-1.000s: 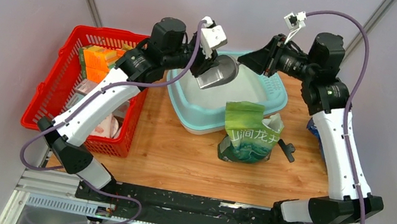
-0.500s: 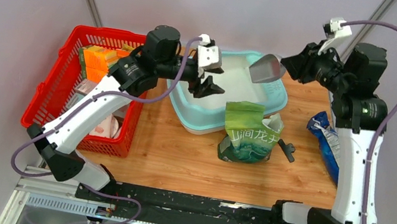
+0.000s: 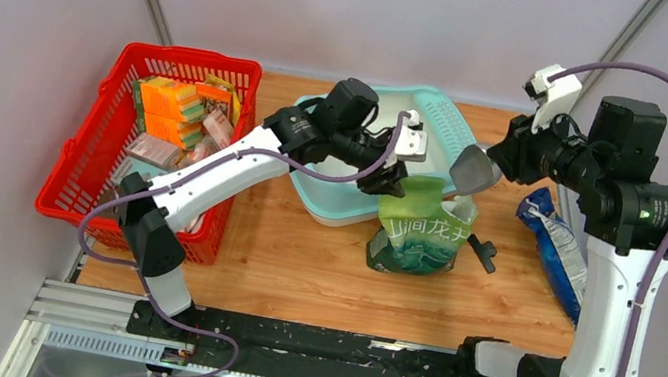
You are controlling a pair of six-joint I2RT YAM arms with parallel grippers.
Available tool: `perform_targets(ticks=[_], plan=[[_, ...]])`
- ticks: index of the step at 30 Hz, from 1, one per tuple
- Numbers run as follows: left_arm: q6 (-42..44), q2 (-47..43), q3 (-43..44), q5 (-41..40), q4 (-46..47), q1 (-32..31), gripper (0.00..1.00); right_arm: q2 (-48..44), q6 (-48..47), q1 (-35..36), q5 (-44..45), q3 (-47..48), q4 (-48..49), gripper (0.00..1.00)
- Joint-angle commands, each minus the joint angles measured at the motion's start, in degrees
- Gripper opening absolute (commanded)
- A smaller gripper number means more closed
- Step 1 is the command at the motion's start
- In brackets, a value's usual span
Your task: Fill the litter box with clean litter
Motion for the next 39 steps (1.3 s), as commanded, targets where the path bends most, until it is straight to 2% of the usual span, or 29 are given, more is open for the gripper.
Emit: perform_targets(ticks=[1,2,4,5,8,19,27,39], plan=[[0.8,1.2,2.8,0.8,1.1,-0.8,0.43,-1.4,-8.1,-0.1,-0.7,1.1,-5.8,0.0],[0.3,1.2,2.8,0.7,0.9,-0.8,0.34,-1.1,-9.0,-0.2,-1.8,1.8,-6.7,0.0],[-0.3,1.3,2.5,0.2,0.9,-1.0,0.24,-0.4,-10.9,-0.2,-3.1,3.3,-9.8,0.0],[-0.7,1.3,2.4,0.1,0.9,-1.0,0.14,-0.1,-11.0,-0.2,-3.6,3.9,-10.5,0.0],[-1.4,1.0,2.2,0.1,0.7,-1.0,0.0,-1.0,-11.6,-0.1,-4.3,3.3,-10.9,0.0],[-4.6,-3.1,2.3,-1.1,2.7,-1.1,0.0,-2.0,-18.1,-0.1,-6.0,1.8,-15.0,0.0],[-7.7,-4.5,3.1,-1.4,4.4,-1.0,0.0,-1.3,-24.2,-0.1,-8.2,2.5,-21.6,0.0],[-8.2,-4.9,3.7,-1.9,4.4,-0.9,0.0,-2.8,-22.5,0.0,-10.1,0.7,-22.9,0.0]])
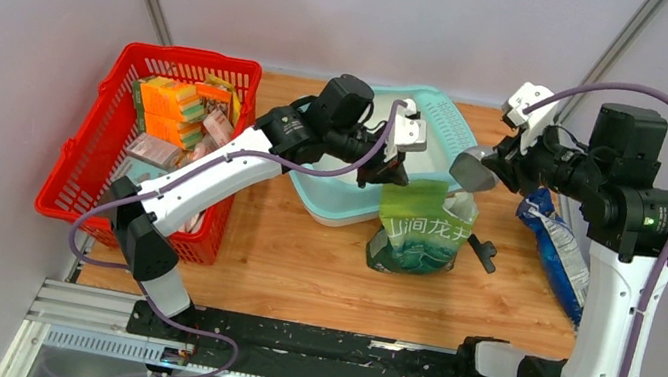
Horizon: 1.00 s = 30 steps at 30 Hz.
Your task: Fill the litter box with clean litter
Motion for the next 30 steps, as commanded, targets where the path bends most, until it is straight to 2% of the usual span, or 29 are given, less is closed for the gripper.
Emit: perform_targets(ticks=[1,11,30], plan=[[-0.7,-3.2,3.4,-0.2,2.7,0.0,0.0,-2.7,0.4,0.0,-1.4,-1.0,-16.5,0.0],[-1.5,-3.1,3.2,-0.8,3.5,0.5,0.0,-7.0,3.0,0.3,1.5,-6.5,-16.5,0.0],[-3.6,-3.5,2.9,-1.5,5.1,1.0,0.0,-10.7,-3.0,2.5,4.6,-15.1,-16.6,0.0]])
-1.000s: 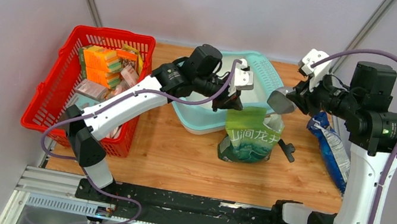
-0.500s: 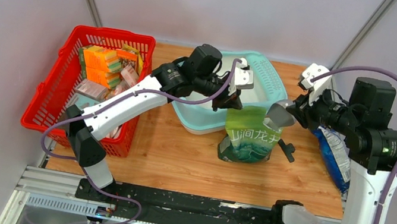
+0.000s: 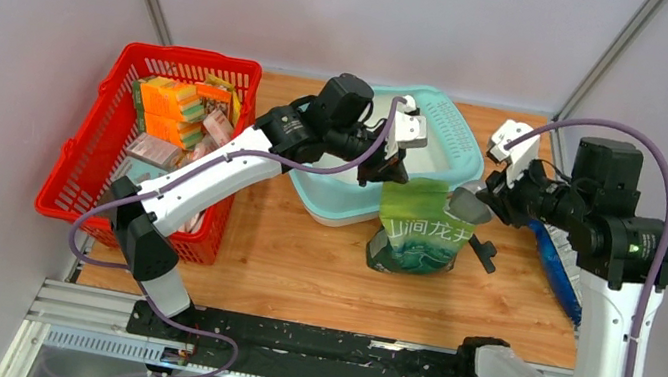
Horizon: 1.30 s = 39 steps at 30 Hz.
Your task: Fill the litter box with clean litter
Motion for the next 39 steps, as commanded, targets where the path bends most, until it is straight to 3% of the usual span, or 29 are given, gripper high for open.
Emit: perform_targets(ticks=[1,5,11,16,19,24,34,39], plan=[[-1.8,-3.5,2.9,0.1,4.7,0.7,0.0,-2.5,-2.0,1.3,0.8,-1.7,-16.2,0.0],[-2.8,-3.8,3.1,1.6,5.8,0.7,0.0,-1.3,1.0,1.6,0.9,-5.5,-13.9,0.0],[-7.7,-5.4,0.2,3.0,8.6,0.5,0.0,-3.5,24.1,1.6,11.7,-12.1,5.5,0.0],[-10.2,-6.6,-2.2,3.2,10.4,0.5,0.0,-2.3,39.2,1.6,16.8,-12.4,9.6,0.0],[-11.3,-6.7,-2.6,3.4,11.5,0.4,0.0,-2.5,43.7,1.6,14.8,-15.0,10.7,0.0],[-13.2,-5.8,-2.1,3.5,13.4,0.2,0.0,-1.5,46.1,1.6,14.1,-19.1,12.3,0.0],[-15.2,-5.4,-1.1,4.8,15.0,-0.2,0.0,-4.5,44.3,11.9,33.7,-26.4,20.2,0.0],[-15.5,-5.9,-2.0,5.1,15.3,-0.2,0.0,-4.9,45.3,13.7,38.1,-34.8,23.9,0.0]])
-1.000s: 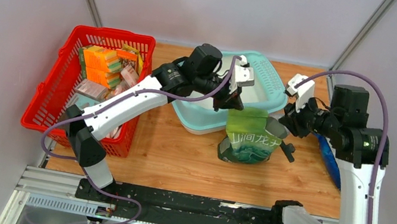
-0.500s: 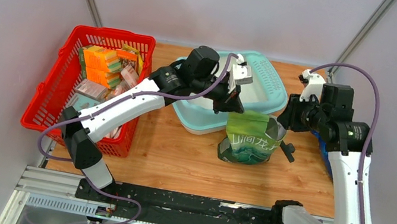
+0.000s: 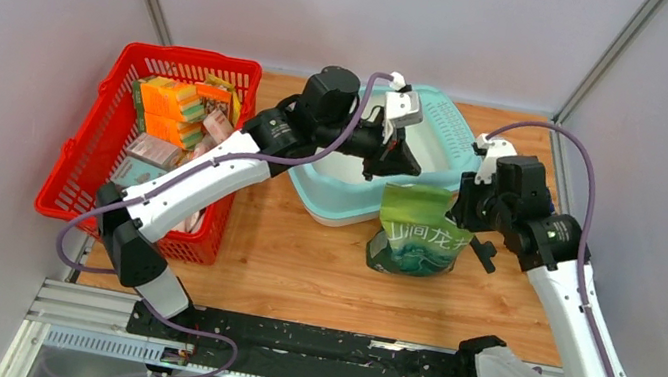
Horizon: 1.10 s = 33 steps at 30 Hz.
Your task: Fill the litter box with clean litter
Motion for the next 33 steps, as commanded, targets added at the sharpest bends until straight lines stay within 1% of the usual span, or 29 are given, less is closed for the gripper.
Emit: perform_targets(ticks=[1,5,7,9,15,17,18,21,22,24,25,26,28,29,30,31,33], plan=[[-1.3,-2.6,0.7,1.5,2.7,-0.2,0.0,-0.6,1.3,1.9,9.1,-6.4,5.7,0.0],[0.0,-3.8,-0.5,1.1,2.3,-0.1,0.0,0.5,4.2,2.0,7.0,-11.0,7.0,0.0],[0.7,-4.3,-1.0,0.8,2.0,-0.1,0.0,1.1,5.1,2.0,3.5,-13.6,7.5,0.0],[1.3,-4.7,-1.3,0.3,1.5,-0.1,0.0,1.2,5.5,2.0,2.0,-14.9,8.9,0.0],[2.9,-5.1,-1.6,-0.1,0.7,-0.1,0.0,4.8,3.8,2.2,-5.6,-13.9,7.8,0.0],[4.0,-5.0,-1.7,-0.6,-0.1,0.0,0.0,5.6,4.1,2.1,-9.8,-12.6,6.5,0.0],[4.2,-5.1,-1.7,-1.2,-0.4,0.0,0.0,5.9,5.5,2.1,-10.9,-12.4,4.9,0.0],[5.8,-5.4,-2.0,-2.4,-1.8,0.0,0.0,4.9,8.1,1.5,-17.8,-11.8,2.2,0.0],[6.2,-5.6,-2.1,-2.8,-2.6,0.0,0.0,4.5,9.5,0.7,-21.8,-12.0,1.9,0.0],[8.2,-6.1,-2.8,-3.2,-3.6,0.0,0.0,3.4,10.7,-0.7,-26.6,-12.8,2.4,0.0],[9.1,-6.3,-3.4,-3.3,-4.6,0.0,0.0,2.9,12.2,-2.4,-31.0,-13.2,3.4,0.0],[11.1,-6.4,-4.0,-3.1,-5.0,0.0,0.11,2.5,13.2,-3.4,-34.1,-13.7,4.8,0.0],[14.2,-6.9,-5.1,-0.9,-7.5,0.0,0.29,1.8,14.9,-4.8,-37.8,-13.9,8.0,0.0],[15.9,-7.0,-5.3,1.1,-8.6,0.0,0.43,1.6,16.5,-5.2,-38.3,-13.8,8.9,0.0],[17.6,-7.1,-5.5,4.5,-10.0,-0.2,0.49,1.3,17.4,-5.8,-38.9,-14.1,10.7,0.0],[19.8,-7.3,-5.7,5.4,-11.4,-0.3,0.56,1.2,18.3,-7.1,-40.2,-14.2,11.5,0.0],[22.1,-7.5,-6.5,5.4,-12.2,-1.0,0.59,1.2,20.5,-8.8,-41.6,-14.3,13.5,0.0]])
